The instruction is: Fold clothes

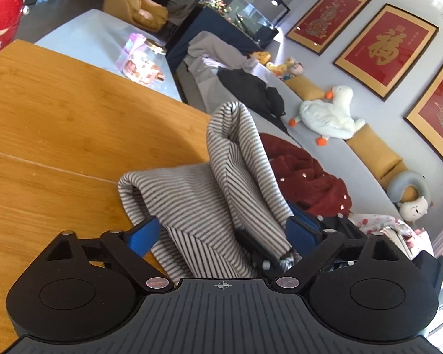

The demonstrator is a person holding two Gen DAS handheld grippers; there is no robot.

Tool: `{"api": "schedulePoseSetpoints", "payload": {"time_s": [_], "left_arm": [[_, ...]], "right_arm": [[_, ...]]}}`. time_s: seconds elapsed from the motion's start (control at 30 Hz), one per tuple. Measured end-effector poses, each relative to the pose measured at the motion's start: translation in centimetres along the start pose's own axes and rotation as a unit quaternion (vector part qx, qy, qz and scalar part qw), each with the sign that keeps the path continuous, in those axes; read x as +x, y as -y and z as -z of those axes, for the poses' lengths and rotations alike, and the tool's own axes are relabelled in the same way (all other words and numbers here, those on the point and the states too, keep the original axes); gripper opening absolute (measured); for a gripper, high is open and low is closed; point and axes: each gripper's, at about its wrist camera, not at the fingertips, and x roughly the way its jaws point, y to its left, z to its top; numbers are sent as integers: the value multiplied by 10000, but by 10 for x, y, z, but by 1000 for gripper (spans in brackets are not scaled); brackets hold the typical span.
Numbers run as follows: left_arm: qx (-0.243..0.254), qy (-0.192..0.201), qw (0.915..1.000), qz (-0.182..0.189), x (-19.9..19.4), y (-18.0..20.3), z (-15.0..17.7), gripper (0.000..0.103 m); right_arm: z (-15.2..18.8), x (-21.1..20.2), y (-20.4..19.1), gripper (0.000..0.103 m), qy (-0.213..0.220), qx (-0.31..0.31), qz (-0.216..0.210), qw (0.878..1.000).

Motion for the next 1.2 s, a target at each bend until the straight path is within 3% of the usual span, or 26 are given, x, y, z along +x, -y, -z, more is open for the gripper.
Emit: {"api": "schedulePoseSetpoints", "payload": {"time_s": [0.07, 0.17, 0.23, 0.33, 0.47, 0.57, 0.67, 0.7, 0.8, 0.9, 1.0, 1.1, 1.2], "left_arm": [[-1, -172, 9998, 115, 3, 1, 9, 80], [-25, -453, 9988, 198, 14, 0, 22, 70], [-59, -516, 9983, 245, 22, -2, 28, 66], [-113, -455, 9983, 337, 28, -2, 29, 66], [-122, -371, 9984, 417, 33, -5, 32, 66], [-210, -395, 9977, 507, 25, -13, 35, 60], [-487, -379, 9956, 700, 6, -31, 33, 65], [-452, -256, 9969, 586, -6, -33, 29, 71], [-272, 165, 9994, 153, -43, -38, 17, 79], [18, 651, 9977, 182, -74, -24, -2, 84], [457, 951, 9937, 370, -83, 4, -19, 88], [725, 838, 9917, 653, -63, 29, -26, 89], [920, 403, 9935, 538, -29, 34, -19, 89]], "right_arm": [[-4, -9, 13, 27, 144, -168, 278, 9994], [-20, -25, 46, 22, 215, 242, 136, 9994], [-34, -47, 60, 21, 439, 718, -376, 9957], [-47, -69, 60, 21, 600, 944, -1355, 9845], [-42, -64, 40, 21, 480, 722, -1499, 9849], [-37, -60, 25, 21, 389, 555, -1607, 9847], [-33, -56, 10, 21, 299, 388, -1714, 9840], [-32, -55, 5, 20, 269, 333, -1749, 9837], [-28, -54, -18, 20, 226, 15, -1817, 9831], [-26, -56, -49, 22, 195, -357, -1928, 9804], [-19, -64, -88, 25, 357, -1073, -1624, 9802], [-15, -70, -114, 33, 433, -1439, -1504, 9771], [-16, -74, -117, 39, 421, -1365, -1683, 9753]]}}
